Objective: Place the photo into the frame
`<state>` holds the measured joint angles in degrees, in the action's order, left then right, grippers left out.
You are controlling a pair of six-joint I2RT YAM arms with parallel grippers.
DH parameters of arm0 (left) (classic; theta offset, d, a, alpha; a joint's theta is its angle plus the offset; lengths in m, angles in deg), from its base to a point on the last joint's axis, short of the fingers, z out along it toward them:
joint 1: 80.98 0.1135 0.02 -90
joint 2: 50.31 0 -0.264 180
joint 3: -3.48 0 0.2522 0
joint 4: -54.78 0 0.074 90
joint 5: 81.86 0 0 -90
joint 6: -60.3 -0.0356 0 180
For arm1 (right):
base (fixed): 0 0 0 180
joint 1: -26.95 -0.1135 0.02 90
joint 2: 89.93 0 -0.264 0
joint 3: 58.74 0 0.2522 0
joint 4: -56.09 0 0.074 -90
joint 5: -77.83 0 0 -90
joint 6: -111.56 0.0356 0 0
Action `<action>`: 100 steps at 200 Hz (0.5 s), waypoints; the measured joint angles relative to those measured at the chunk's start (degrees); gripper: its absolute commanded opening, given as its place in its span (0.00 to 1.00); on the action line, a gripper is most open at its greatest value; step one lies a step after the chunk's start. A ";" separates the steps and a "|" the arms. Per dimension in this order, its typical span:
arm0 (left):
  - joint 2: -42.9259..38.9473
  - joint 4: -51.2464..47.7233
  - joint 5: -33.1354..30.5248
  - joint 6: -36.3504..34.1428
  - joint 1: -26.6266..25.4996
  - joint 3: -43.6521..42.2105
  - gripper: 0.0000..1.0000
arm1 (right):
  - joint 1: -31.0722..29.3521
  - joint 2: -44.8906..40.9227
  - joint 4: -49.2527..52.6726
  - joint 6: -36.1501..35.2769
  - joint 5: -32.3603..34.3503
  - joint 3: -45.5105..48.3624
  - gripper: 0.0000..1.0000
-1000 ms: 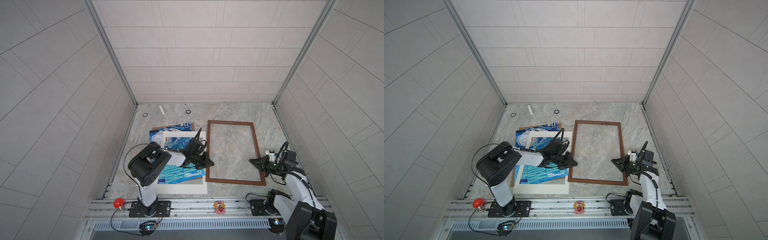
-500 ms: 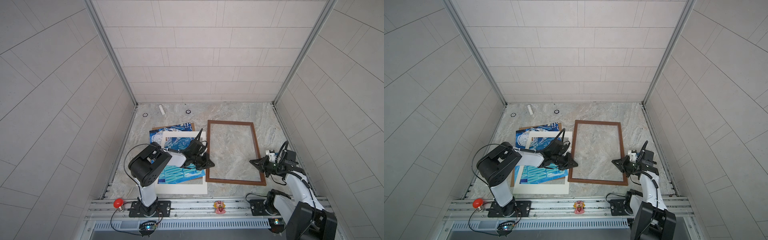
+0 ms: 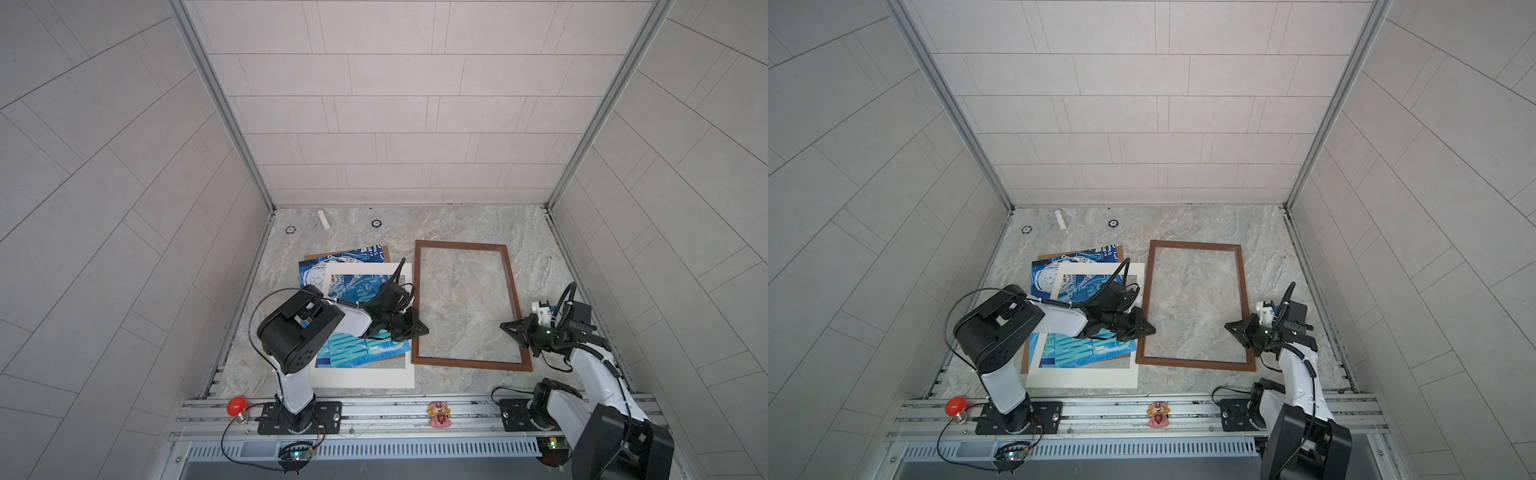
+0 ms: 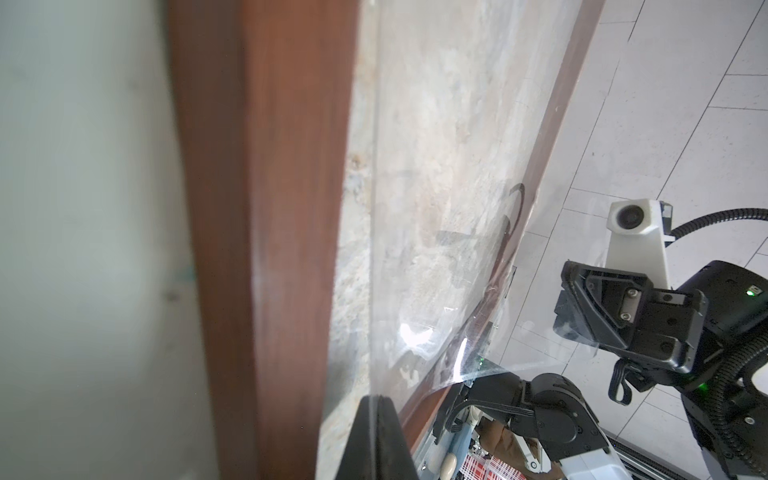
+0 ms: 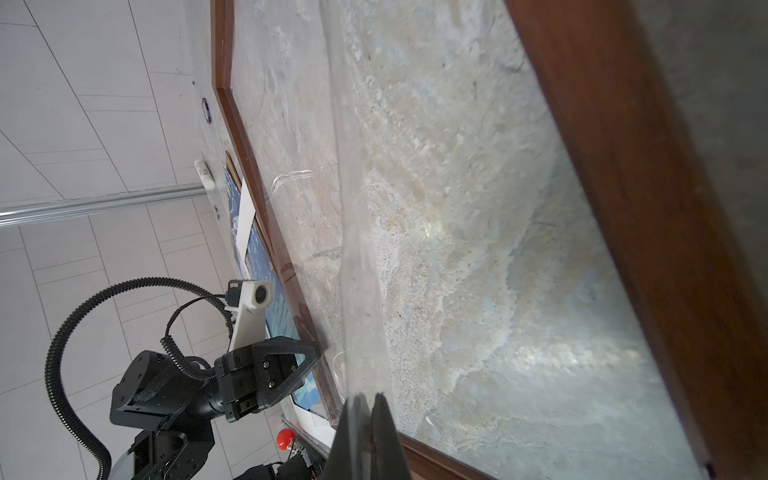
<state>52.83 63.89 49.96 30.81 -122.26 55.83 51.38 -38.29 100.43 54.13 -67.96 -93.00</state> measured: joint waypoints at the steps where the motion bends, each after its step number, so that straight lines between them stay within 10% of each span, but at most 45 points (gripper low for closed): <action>1: 0.00 0.02 -0.02 -0.02 0.00 -0.02 0.00 | 0.00 -0.11 0.15 -0.15 0.04 -0.07 0.00; 100: -0.04 2.08 -3.41 -2.62 -0.76 -1.01 0.00 | 0.00 -6.60 2.27 -4.35 1.22 -1.40 0.00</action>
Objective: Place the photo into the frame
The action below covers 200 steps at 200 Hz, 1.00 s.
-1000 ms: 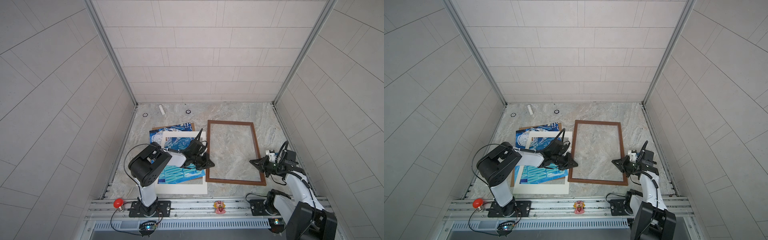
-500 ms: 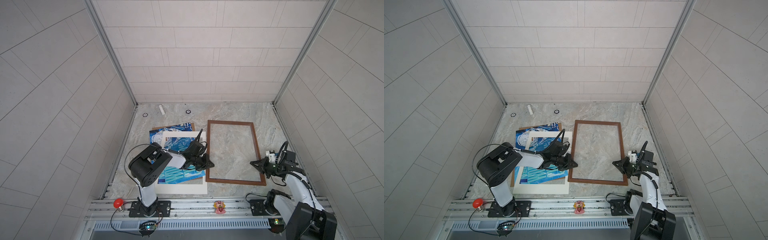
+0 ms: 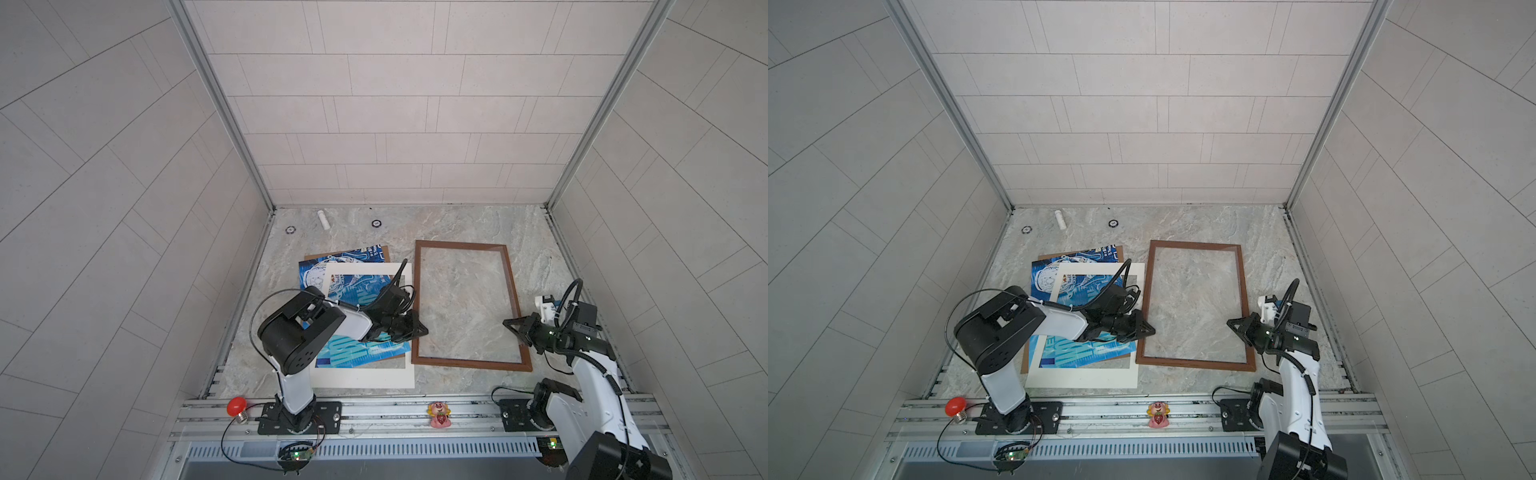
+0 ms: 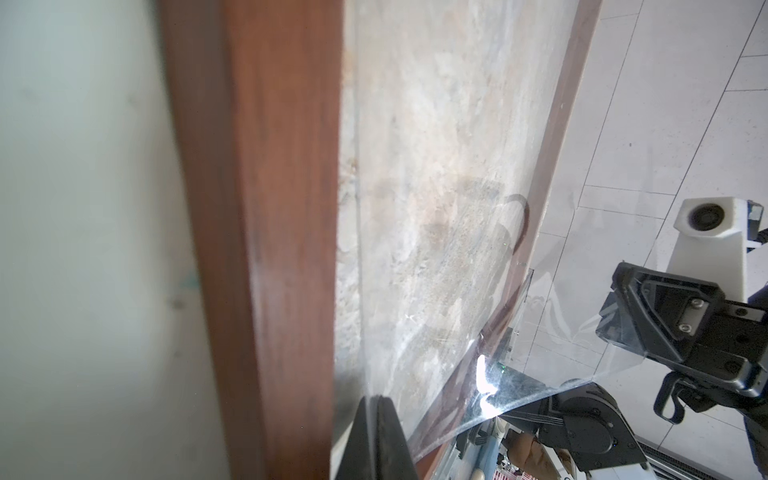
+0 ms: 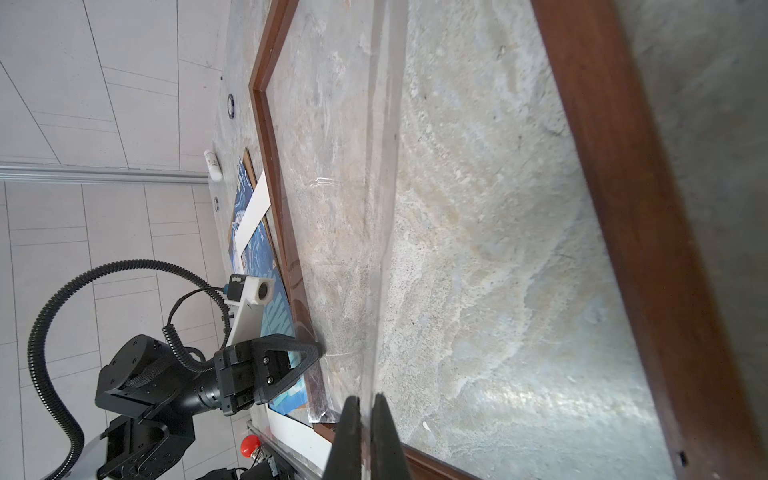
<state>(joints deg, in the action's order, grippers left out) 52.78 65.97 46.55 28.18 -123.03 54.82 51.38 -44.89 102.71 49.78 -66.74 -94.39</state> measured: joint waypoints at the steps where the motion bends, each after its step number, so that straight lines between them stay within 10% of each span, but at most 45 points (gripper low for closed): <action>1: 0.00 0.04 -0.04 -0.02 -0.02 0.00 0.00 | 0.00 0.00 0.00 0.00 0.00 0.00 0.00; 123: -1.29 0.35 -2.78 -2.29 -0.66 -0.55 0.00 | 0.00 0.50 0.22 0.33 6.88 0.26 0.00; 200: -0.76 3.26 -2.67 -0.48 -0.81 -0.55 0.00 | -0.02 1.05 0.87 1.01 9.42 0.28 0.25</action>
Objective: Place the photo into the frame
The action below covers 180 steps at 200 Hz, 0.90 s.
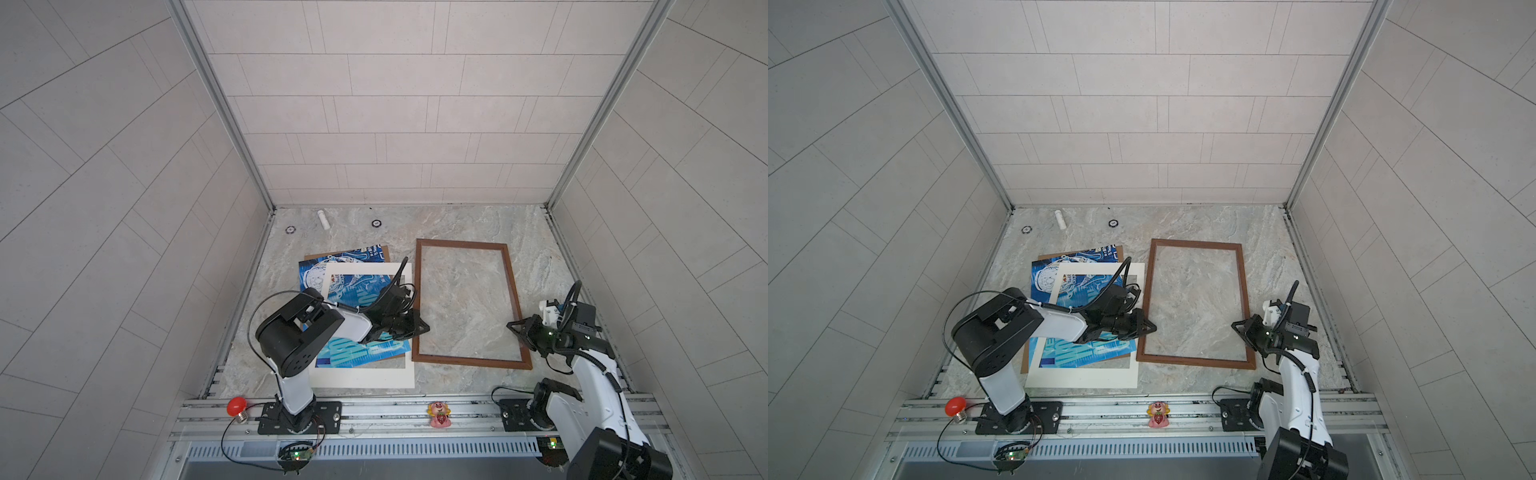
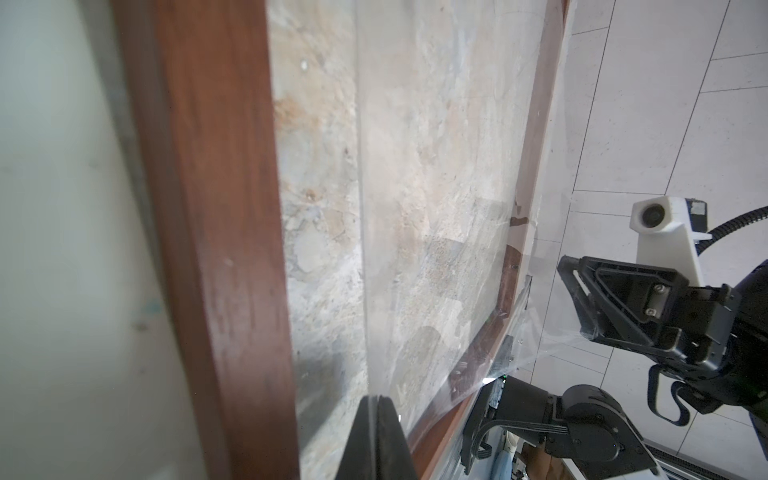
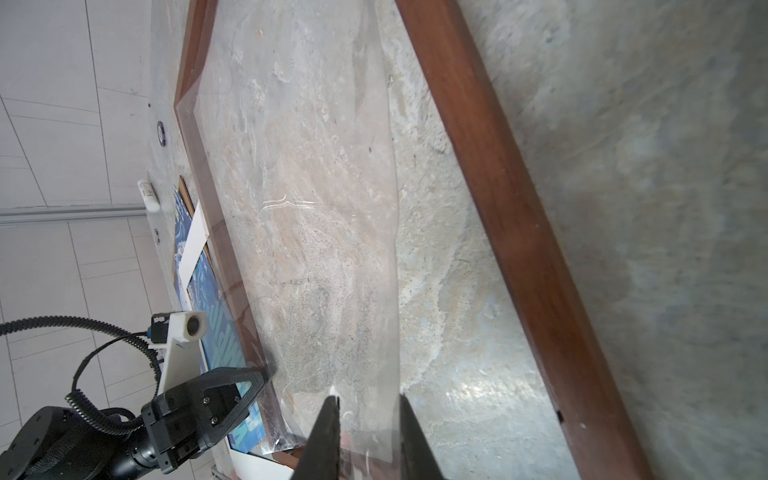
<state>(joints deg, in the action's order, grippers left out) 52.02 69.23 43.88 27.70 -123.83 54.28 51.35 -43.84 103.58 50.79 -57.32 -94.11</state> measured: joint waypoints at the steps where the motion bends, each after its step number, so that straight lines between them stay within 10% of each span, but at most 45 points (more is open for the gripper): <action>1: 0.02 0.07 0.00 0.07 0.00 0.00 0.00 | 0.00 0.00 0.02 0.04 0.04 0.00 0.26; 56: 1.29 2.47 0.17 1.77 0.00 0.00 0.00 | 0.02 0.09 0.44 0.31 1.33 0.00 0.32; 94: 1.31 3.50 0.22 2.10 0.00 -0.07 0.00 | 0.02 0.09 0.48 0.63 1.25 0.09 0.00; 180: -0.55 3.08 0.04 -0.31 -0.09 -0.31 0.00 | 0.00 -1.40 0.50 1.03 0.52 0.57 0.10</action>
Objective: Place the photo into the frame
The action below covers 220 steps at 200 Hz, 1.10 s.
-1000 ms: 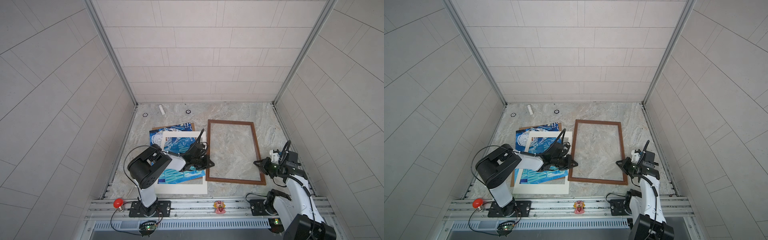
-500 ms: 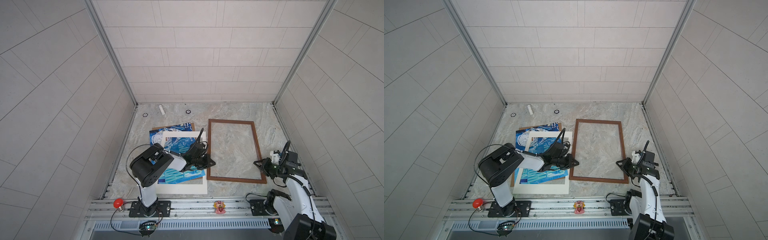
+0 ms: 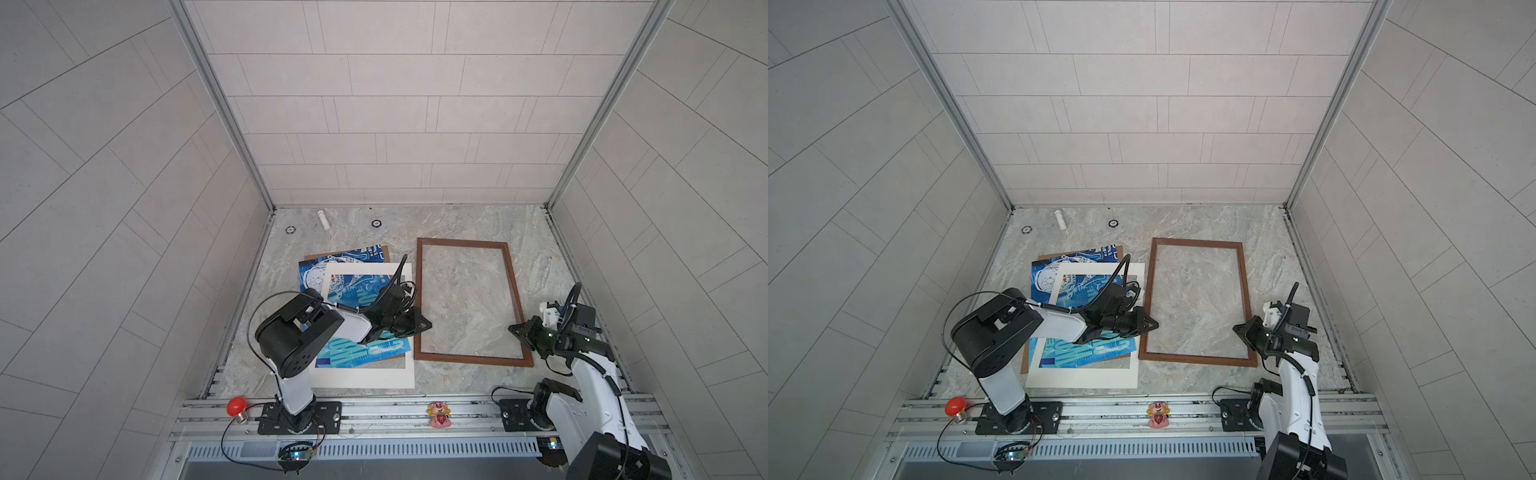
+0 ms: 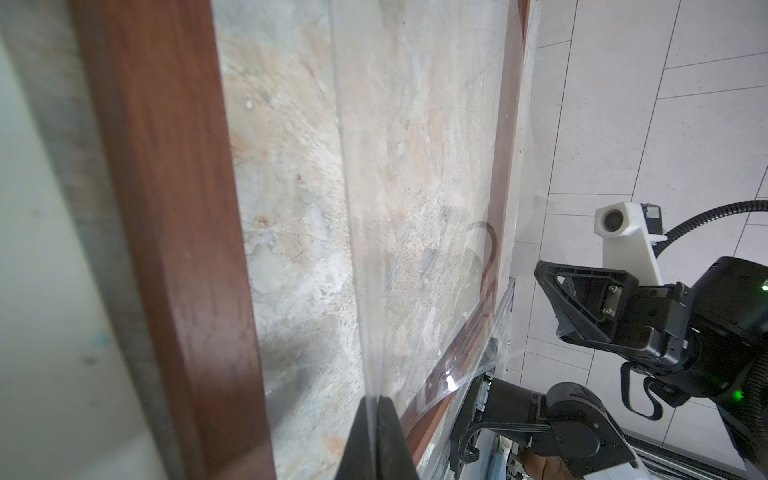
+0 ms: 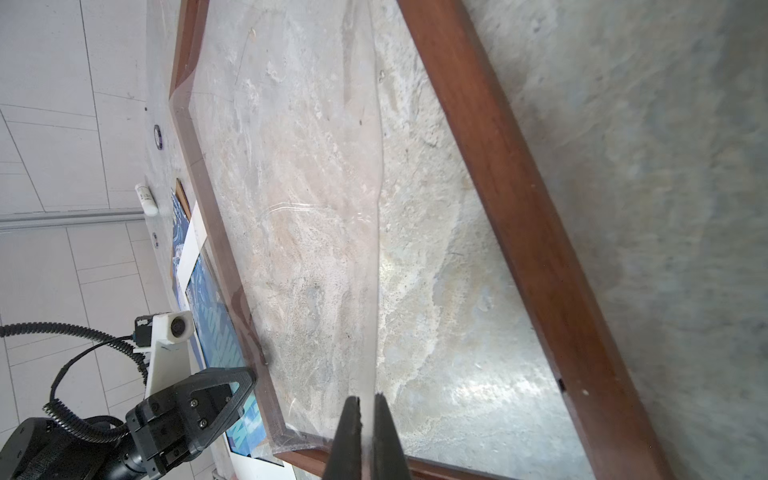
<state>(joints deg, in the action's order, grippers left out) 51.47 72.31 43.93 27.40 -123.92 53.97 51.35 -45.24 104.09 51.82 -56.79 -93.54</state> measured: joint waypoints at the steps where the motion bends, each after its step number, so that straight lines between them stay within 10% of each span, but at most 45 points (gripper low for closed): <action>1: 0.00 0.00 -0.02 0.00 0.00 0.00 0.00 | 0.02 0.00 0.00 0.00 0.02 0.00 0.11; 27: 0.00 -0.31 -0.09 -0.17 0.00 0.02 0.00 | 0.00 0.00 -0.13 -0.11 1.25 0.02 0.51; 85: 0.00 -0.26 0.15 0.61 0.00 0.28 0.00 | 0.31 0.04 1.40 0.79 6.45 -0.26 0.80; 220: 2.82 7.87 1.05 5.90 -0.24 0.02 0.00 | 1.14 5.79 -8.83 1.60 16.33 1.90 0.85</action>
<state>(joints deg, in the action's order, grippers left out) 54.29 80.18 44.98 33.30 -124.16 53.99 52.49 -39.45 95.25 53.41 -40.46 -91.64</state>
